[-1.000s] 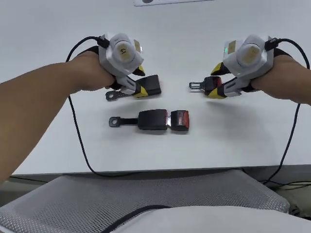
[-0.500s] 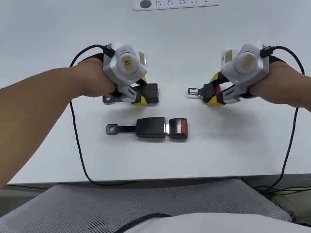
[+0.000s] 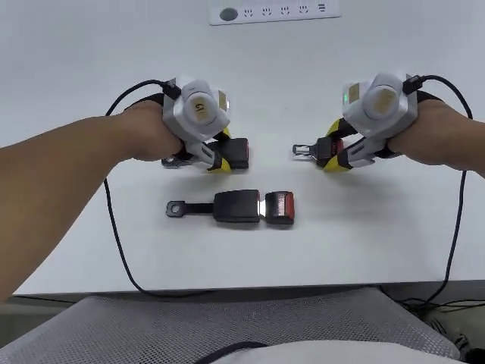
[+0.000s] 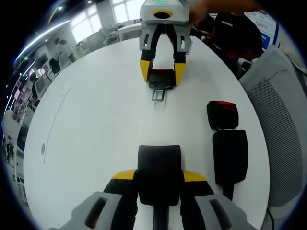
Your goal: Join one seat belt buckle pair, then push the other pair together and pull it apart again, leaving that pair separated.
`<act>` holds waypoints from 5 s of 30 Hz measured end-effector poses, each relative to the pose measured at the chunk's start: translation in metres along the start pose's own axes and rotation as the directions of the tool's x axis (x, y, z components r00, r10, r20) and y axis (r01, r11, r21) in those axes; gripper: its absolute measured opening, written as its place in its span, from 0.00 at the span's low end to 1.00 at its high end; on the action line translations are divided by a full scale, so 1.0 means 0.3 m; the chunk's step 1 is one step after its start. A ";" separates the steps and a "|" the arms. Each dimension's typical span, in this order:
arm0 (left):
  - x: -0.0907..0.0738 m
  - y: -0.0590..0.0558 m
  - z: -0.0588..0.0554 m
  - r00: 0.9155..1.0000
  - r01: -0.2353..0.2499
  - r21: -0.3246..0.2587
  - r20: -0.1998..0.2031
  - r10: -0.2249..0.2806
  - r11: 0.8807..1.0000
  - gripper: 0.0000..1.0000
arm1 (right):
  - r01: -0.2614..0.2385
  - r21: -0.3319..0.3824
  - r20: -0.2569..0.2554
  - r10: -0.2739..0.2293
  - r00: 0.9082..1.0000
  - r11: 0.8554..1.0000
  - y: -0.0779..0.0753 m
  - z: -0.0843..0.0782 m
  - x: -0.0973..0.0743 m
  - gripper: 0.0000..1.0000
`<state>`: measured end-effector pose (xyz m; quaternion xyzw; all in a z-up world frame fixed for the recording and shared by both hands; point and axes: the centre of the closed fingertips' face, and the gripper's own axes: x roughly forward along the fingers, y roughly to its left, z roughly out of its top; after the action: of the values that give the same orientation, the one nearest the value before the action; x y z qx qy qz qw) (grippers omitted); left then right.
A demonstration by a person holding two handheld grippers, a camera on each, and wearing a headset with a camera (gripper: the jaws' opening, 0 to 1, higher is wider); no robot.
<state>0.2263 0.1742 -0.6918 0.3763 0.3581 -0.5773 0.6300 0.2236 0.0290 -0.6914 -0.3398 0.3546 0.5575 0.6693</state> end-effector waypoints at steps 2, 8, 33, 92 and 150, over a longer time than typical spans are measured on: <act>0.001 0.001 0.000 1.000 0.005 -0.003 -0.004 -0.005 1.000 0.34 | -0.001 0.005 0.012 0.001 1.000 1.000 -0.010 0.012 0.012 0.33; -0.001 -0.007 0.004 1.000 0.008 -0.005 -0.006 -0.008 1.000 0.34 | -0.010 -0.023 0.017 0.010 1.000 1.000 0.024 0.085 0.051 0.33; 0.004 -0.012 -0.003 1.000 0.002 -0.026 0.003 -0.002 1.000 0.34 | -0.028 -0.126 0.016 0.030 0.999 0.992 0.068 0.248 0.127 0.33; -0.002 -0.012 0.002 0.999 0.030 -0.021 0.027 -0.029 0.999 0.34 | -0.026 -0.075 0.037 0.029 0.999 0.997 0.064 0.303 0.169 0.32; 0.010 -0.028 0.014 0.999 0.034 -0.018 0.016 -0.034 0.999 0.35 | 0.026 0.010 -0.082 -0.025 0.996 1.000 0.006 -0.131 -0.074 0.35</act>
<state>0.2182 0.1688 -0.6930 0.3597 0.3649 -0.5876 0.6263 0.2154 -0.0154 -0.6930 -0.3630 0.3805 0.5327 0.6631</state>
